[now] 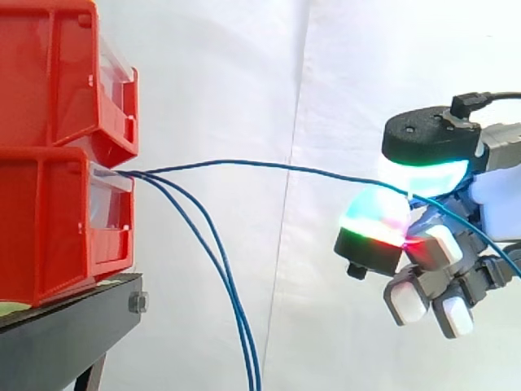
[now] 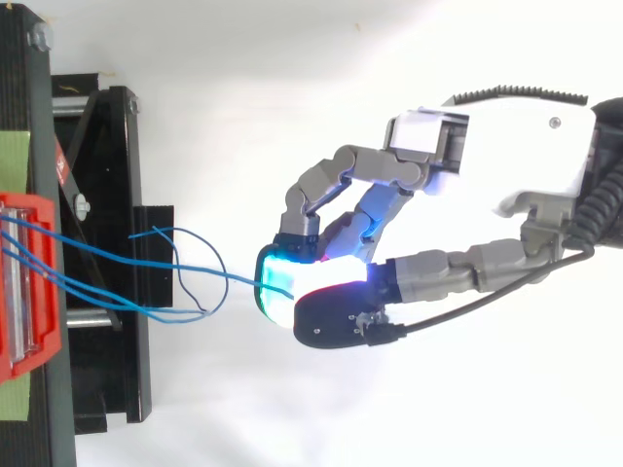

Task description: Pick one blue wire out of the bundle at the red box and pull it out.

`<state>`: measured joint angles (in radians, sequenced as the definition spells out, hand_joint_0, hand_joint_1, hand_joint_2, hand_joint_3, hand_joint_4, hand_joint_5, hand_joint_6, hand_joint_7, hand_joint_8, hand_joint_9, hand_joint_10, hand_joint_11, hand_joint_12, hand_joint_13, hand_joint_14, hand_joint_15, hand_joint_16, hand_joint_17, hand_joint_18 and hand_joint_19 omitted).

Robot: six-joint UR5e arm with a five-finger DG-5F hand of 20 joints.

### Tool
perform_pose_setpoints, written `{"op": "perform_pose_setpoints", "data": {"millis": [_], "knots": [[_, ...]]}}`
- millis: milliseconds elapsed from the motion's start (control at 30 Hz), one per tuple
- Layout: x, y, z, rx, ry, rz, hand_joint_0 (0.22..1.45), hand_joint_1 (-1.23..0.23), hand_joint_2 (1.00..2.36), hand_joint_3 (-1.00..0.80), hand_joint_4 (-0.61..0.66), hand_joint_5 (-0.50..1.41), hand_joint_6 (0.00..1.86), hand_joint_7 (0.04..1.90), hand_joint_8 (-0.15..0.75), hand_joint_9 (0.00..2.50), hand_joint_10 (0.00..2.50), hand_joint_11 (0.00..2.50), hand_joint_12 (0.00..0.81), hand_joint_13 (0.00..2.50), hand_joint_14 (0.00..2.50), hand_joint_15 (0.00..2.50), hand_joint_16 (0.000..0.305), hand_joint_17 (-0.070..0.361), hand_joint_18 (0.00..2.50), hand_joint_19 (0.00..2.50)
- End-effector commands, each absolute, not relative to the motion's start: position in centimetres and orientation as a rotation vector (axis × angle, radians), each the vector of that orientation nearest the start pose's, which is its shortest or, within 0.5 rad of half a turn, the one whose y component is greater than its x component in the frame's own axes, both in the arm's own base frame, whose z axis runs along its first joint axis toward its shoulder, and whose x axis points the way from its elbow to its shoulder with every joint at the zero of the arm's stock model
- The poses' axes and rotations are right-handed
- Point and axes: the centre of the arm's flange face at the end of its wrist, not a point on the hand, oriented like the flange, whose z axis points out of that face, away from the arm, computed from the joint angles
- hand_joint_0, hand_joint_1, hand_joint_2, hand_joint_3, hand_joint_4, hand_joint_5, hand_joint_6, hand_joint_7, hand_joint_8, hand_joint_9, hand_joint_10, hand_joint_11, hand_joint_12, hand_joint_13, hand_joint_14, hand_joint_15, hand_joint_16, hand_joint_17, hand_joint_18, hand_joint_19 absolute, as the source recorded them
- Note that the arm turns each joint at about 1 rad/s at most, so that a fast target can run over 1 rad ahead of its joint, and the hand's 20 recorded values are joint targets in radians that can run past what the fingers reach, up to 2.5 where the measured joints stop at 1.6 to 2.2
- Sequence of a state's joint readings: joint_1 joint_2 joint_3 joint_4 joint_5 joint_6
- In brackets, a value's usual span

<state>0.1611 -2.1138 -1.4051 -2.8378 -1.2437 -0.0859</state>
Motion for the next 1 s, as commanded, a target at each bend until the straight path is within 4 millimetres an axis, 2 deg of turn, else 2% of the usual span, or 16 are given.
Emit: {"op": "perform_pose_setpoints", "data": {"millis": [0, 233, 467, 967], "knots": [[68.86, -5.57, 27.65, 1.261, 1.189, 0.976, 0.53, -0.70, 1.32, -0.02, 0.19, -0.17, 0.89, 0.83, 0.434, 1.05, 0.01, 0.75, 0.523, 0.88, 0.01, 0.44, 0.076, 0.171, 0.92, 0.47], [68.86, -5.56, 27.65, 1.261, 1.190, 0.977, 0.53, -0.70, 1.34, 0.00, 0.16, -0.17, 0.90, 0.84, 0.433, 1.05, 0.01, 0.74, 0.519, 0.88, 0.01, 0.44, 0.076, 0.171, 0.91, 0.48], [68.89, -5.55, 27.45, 1.262, 1.193, 0.975, 0.51, -0.67, 1.42, 0.02, 0.14, -0.16, 0.90, 0.86, 0.434, 1.06, 0.01, 0.75, 0.519, 0.88, 0.01, 0.44, 0.077, 0.173, 0.91, 0.48], [68.89, -5.55, 27.45, 1.262, 1.193, 0.975, 0.51, -0.67, 1.45, 0.01, 0.14, -0.16, 0.90, 0.85, 0.435, 1.07, 0.01, 0.75, 0.518, 0.88, 0.01, 0.44, 0.077, 0.173, 0.91, 0.47]]}}
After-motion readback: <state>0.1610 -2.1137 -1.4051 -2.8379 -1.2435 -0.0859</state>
